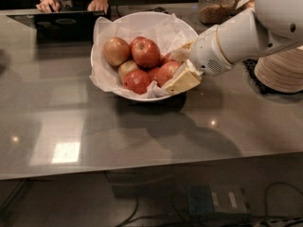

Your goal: Pick apple from white bowl

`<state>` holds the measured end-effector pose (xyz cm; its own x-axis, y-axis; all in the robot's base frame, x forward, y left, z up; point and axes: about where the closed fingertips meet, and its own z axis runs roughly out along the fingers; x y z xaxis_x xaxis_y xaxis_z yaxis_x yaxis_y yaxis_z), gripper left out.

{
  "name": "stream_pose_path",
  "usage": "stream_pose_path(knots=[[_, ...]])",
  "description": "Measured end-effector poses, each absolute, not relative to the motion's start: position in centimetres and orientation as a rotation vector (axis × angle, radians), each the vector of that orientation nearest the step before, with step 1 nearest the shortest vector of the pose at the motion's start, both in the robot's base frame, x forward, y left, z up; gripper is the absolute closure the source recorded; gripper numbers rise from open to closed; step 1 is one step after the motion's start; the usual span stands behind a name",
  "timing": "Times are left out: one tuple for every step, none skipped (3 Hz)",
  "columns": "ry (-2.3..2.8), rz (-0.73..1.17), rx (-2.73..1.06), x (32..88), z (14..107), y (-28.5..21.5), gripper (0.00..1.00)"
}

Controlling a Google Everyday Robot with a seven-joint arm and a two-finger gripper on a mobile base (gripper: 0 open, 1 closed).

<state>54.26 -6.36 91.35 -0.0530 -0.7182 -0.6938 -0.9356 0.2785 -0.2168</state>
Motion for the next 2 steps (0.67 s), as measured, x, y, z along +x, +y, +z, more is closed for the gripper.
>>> stream_pose_path(knots=[[1.838, 0.391, -1.486, 54.33, 91.06, -6.3, 0.57], [1.838, 0.391, -1.486, 54.33, 91.06, -6.29, 0.8]])
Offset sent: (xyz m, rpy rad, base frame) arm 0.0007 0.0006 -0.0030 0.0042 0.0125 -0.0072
